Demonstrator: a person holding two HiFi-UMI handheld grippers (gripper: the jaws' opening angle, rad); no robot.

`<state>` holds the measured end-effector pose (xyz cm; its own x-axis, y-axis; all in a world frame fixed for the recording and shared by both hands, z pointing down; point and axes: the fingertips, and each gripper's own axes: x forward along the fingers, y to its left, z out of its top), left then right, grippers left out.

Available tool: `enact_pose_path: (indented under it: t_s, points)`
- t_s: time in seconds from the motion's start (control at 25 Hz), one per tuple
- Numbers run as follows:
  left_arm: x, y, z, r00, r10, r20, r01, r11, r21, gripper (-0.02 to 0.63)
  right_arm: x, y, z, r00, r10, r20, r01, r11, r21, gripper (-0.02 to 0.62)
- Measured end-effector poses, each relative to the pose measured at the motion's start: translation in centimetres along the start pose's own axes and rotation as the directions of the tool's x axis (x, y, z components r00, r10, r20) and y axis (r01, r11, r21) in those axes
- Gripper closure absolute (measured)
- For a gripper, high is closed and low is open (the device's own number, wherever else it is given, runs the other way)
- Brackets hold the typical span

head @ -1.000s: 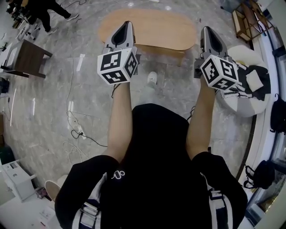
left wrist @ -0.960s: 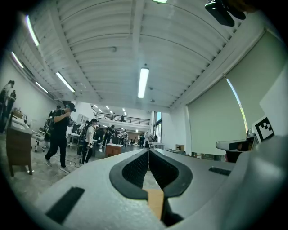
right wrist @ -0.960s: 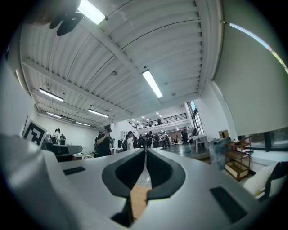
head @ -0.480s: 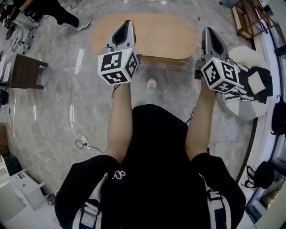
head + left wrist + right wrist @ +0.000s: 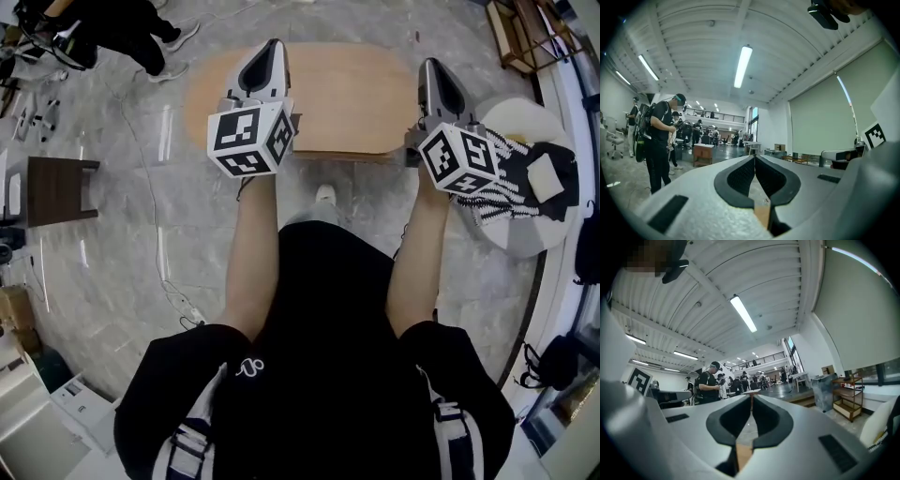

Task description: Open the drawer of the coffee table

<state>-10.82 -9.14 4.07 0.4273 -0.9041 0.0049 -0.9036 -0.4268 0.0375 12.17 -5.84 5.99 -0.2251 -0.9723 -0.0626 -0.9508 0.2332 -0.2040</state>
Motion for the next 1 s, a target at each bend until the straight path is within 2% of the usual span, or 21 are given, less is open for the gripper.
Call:
enact_pose_path:
  t_s: [0.2, 0.4, 0.6, 0.8, 1.0]
  points:
    - [6.0, 1.5, 0.2, 0.999, -0.035, -0.002, 0.035, 0.999, -0.012, 0.595, 5.2, -1.8, 0.5, 1.000, -0.025, -0.009, 0.025, 1.000, -0.016, 0.581]
    - [9.3, 3.6, -0.2, 0.999, -0.034, -0.005, 0.033, 0.998, -0.047, 0.595, 8.6, -2.2, 0.6, 0.999, -0.026, -0.033, 0.025, 0.999, -0.038, 0.581]
    - [11.0, 5.2, -1.3, 0.999, -0.027, -0.019, 0.026, 0.996, -0.084, 0.595, 10.7, -1.9, -0.6, 0.997, -0.014, -0.074, 0.010, 0.998, -0.056, 0.581]
    - [12.1, 4.5, -2.2, 0.999, -0.035, -0.026, 0.032, 0.994, -0.101, 0.595, 11.1, -3.5, -1.0, 0.995, -0.022, -0.092, 0.017, 0.998, -0.053, 0.581]
    - [13.1, 3.9, -3.0, 0.999, -0.029, -0.039, 0.025, 0.993, -0.117, 0.595, 12.0, -4.2, -1.8, 0.992, 0.002, -0.128, -0.009, 0.999, -0.053, 0.581]
